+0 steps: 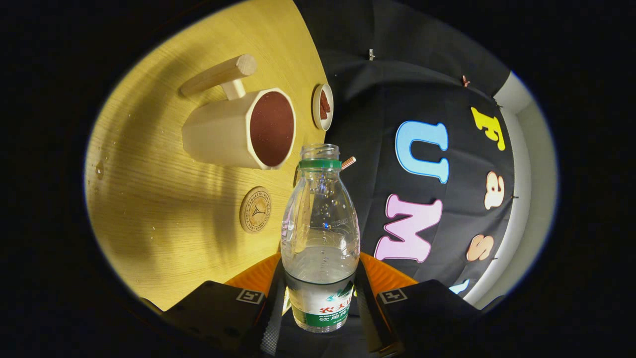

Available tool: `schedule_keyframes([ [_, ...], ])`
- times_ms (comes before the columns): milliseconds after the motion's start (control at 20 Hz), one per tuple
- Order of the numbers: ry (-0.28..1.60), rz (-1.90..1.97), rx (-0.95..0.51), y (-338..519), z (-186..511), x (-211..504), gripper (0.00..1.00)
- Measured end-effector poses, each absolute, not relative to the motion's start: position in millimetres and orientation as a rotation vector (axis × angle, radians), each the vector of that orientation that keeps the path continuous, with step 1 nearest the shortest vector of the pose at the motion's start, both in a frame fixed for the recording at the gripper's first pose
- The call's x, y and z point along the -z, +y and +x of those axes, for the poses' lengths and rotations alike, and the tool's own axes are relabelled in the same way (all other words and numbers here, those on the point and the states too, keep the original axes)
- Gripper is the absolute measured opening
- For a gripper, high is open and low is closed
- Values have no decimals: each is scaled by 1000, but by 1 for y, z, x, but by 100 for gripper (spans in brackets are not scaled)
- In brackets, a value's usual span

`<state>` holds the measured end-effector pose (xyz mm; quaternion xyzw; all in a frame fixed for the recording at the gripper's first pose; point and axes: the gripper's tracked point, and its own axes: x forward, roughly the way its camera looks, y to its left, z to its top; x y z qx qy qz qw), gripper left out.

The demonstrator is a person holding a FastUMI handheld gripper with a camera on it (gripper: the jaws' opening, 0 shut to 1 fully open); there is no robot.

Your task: Take the bottle from table, then pour the juice into the cup, finally place the bottle on the coaster

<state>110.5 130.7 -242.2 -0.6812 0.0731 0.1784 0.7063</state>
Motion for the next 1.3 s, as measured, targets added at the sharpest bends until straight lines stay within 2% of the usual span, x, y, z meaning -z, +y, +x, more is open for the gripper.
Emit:
schedule_keyframes([
  [1300,54,-1687,-401,132,122,226,68],
])
